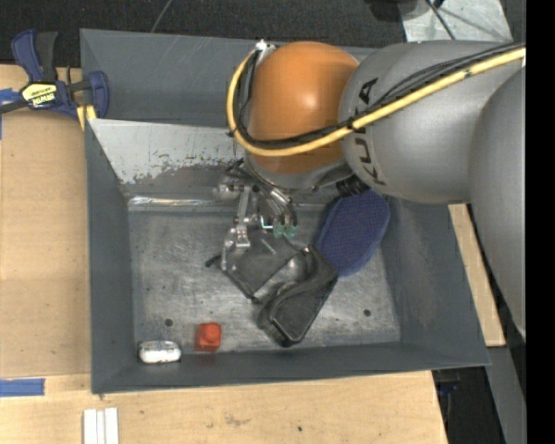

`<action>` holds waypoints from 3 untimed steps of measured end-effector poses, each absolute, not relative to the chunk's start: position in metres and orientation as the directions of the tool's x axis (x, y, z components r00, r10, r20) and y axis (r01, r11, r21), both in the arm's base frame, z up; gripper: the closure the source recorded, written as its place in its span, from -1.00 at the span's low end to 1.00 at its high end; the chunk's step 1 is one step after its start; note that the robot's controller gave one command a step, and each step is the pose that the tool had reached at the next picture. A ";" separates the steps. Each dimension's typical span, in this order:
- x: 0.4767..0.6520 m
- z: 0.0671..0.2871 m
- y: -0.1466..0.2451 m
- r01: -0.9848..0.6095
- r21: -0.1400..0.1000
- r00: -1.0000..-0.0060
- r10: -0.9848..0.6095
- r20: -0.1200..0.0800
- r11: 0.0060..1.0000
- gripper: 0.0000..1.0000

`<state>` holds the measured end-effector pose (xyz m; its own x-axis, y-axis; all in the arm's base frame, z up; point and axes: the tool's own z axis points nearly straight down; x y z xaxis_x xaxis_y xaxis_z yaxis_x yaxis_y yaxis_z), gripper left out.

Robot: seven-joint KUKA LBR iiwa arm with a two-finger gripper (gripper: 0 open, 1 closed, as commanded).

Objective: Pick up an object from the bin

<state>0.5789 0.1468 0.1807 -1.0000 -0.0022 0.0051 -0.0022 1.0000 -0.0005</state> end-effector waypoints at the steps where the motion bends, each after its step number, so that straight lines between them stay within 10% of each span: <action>1: 0.584 0.153 0.095 -0.033 -0.003 -0.999 -0.033 0.001 0.999 -1.00; 3: 0.612 0.073 0.046 -0.212 0.003 -0.977 -0.212 -0.003 0.977 -1.00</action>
Offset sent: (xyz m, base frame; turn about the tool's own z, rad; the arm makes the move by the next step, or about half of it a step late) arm 0.0041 -0.0469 -0.0265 -0.0350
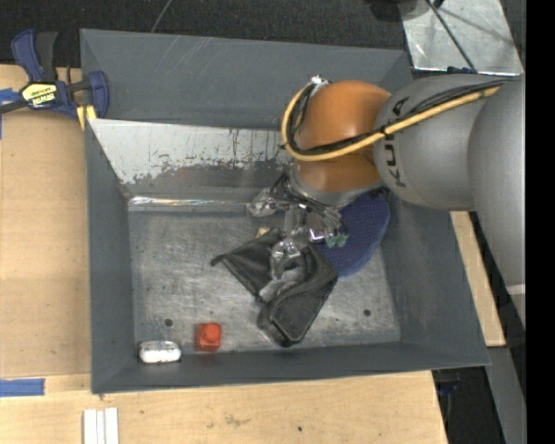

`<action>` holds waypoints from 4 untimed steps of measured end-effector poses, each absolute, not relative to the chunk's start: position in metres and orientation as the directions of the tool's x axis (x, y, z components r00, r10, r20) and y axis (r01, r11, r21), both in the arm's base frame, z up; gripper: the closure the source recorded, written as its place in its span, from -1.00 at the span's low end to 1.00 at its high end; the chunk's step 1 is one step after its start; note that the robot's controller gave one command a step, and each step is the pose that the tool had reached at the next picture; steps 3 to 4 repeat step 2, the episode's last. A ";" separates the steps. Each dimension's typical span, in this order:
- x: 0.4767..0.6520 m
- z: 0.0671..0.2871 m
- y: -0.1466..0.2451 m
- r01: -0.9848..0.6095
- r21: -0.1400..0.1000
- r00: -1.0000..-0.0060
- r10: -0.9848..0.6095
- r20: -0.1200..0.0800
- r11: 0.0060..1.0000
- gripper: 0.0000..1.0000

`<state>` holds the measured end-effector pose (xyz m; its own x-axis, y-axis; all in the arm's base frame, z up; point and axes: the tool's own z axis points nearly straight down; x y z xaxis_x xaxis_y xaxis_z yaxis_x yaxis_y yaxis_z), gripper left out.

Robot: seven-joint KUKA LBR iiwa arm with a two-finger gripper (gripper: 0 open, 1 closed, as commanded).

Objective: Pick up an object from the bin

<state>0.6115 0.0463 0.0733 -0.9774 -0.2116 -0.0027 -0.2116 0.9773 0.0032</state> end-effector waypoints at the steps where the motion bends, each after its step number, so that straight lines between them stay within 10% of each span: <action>1: 0.616 0.078 0.047 -0.210 0.001 -0.977 -0.210 -0.021 0.978 1.00; 2: 0.617 0.353 0.059 -0.200 -0.002 -0.980 -0.200 -0.014 0.980 1.00; 4: 0.617 0.353 0.059 -0.200 -0.002 -0.980 -0.200 -0.014 0.980 1.00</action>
Offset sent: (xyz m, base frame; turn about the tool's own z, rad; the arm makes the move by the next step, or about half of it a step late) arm 0.0000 0.0000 0.0000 0.0000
